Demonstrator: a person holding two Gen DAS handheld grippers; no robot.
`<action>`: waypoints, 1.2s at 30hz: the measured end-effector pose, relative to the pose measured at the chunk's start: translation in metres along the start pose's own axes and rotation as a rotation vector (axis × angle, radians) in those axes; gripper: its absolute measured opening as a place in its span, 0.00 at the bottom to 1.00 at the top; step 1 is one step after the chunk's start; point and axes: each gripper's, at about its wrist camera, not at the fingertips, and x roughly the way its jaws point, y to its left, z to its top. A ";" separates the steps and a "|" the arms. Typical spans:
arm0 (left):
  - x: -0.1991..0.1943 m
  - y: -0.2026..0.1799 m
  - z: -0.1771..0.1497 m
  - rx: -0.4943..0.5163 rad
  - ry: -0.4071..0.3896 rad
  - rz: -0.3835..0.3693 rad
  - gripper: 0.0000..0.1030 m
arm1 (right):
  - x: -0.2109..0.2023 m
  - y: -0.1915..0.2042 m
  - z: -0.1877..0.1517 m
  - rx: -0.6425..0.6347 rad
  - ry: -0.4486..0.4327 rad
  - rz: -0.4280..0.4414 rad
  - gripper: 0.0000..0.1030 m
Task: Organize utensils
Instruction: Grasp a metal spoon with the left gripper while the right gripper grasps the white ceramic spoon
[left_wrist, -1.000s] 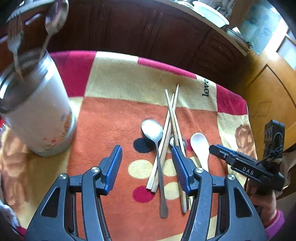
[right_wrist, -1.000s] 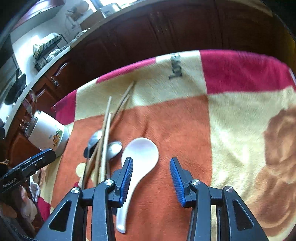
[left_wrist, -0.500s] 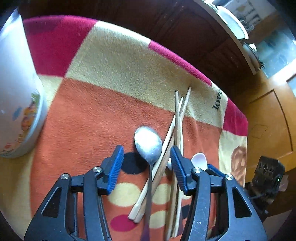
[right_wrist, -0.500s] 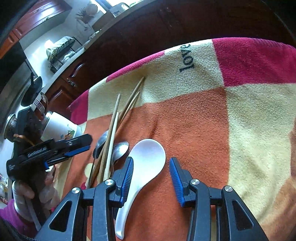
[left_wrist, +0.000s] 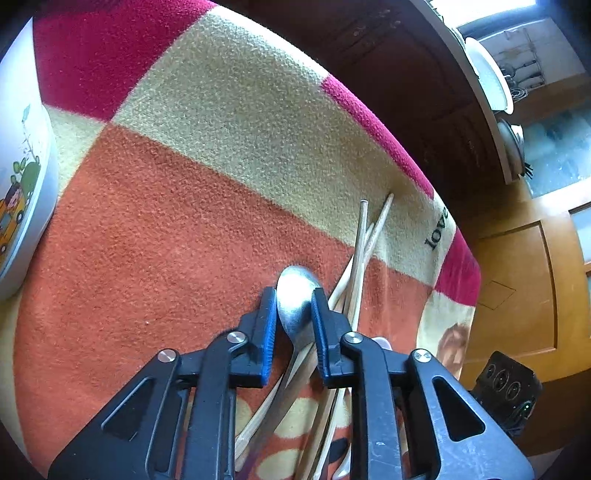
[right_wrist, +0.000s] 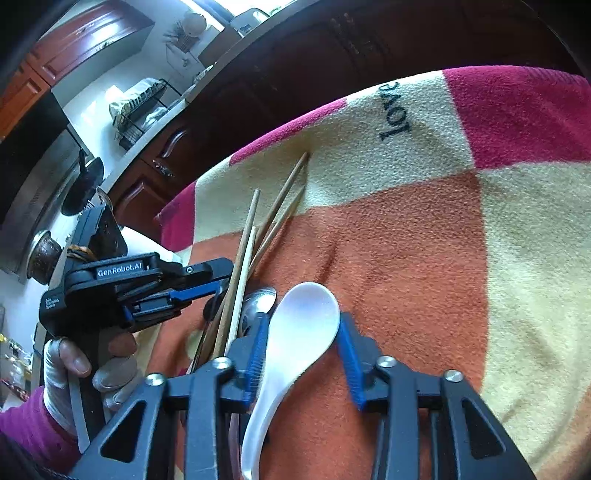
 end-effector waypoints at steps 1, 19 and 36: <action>0.000 -0.001 0.000 0.008 0.003 -0.005 0.10 | 0.002 0.001 0.001 -0.004 0.007 -0.004 0.10; -0.037 -0.012 -0.027 0.147 0.016 0.000 0.00 | -0.031 0.021 -0.006 -0.001 -0.053 -0.065 0.04; -0.010 0.003 -0.011 0.097 0.072 0.047 0.01 | 0.003 -0.002 -0.003 0.087 0.104 0.004 0.06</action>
